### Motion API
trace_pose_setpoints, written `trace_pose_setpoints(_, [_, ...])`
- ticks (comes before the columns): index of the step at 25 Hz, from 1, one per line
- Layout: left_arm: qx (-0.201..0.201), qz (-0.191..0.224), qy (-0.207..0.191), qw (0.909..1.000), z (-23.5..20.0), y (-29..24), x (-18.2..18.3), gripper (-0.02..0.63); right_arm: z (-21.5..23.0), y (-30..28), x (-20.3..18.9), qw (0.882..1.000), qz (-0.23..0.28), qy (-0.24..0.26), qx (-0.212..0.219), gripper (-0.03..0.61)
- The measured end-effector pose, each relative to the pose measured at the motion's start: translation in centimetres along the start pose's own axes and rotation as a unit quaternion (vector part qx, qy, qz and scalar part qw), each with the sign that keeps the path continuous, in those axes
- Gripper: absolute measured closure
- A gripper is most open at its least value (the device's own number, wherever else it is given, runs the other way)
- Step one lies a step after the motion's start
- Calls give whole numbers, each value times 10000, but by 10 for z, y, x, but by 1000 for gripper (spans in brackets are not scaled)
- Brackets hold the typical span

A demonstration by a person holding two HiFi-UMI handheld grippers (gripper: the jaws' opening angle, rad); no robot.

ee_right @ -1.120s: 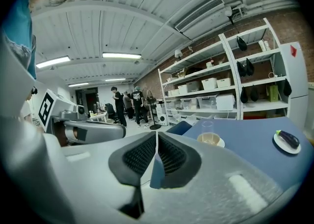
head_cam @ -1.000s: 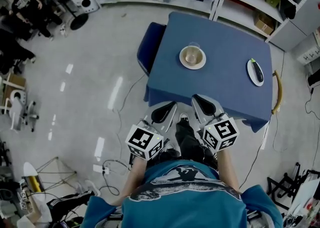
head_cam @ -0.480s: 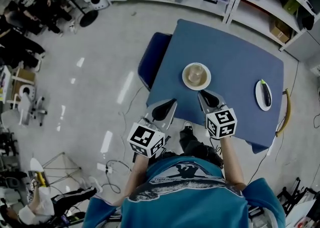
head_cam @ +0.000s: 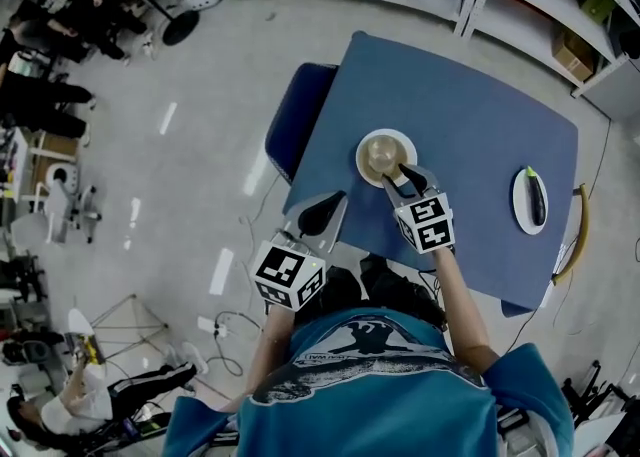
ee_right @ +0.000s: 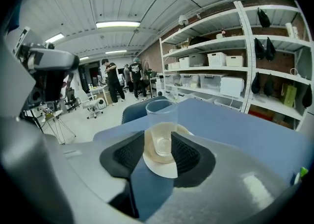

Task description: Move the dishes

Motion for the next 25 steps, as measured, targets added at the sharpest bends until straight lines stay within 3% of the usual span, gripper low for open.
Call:
trace_pose_setpoints(4, [47, -48, 73, 10000, 0, -1, -5, 595, 3, -16, -1, 9997, -164, 174, 5, 304])
trace_pose_setpoints(8, [30, -69, 117, 9999, -4, 2, -6, 595, 2, -29, 6, 9991, -185, 369, -68, 265])
trace_pose_setpoints(17, [-431, -118, -131, 9989, -41, 3, 11, 595, -3, -56, 20, 9989, -196, -108, -400, 261])
trace_pose_setpoints(19, [-539, -85, -169, 9984, -53, 1, 18, 595, -3, -60, 21, 9984, -164, -231, -490, 295])
trace_pose_setpoints(25, [-832, -172, -224, 9961, -79, -1, 22, 595, -9, -60, 17, 9948, 23, -529, -870, 299])
Point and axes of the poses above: the fingertips, and each gripper's own axes: y backward along the fingers, z to its right, x out of its top, the point moved 9 cm from there along y, backward along the fingers, and after that the axes turned 4 degrees about -z, right-handed, at the moved point
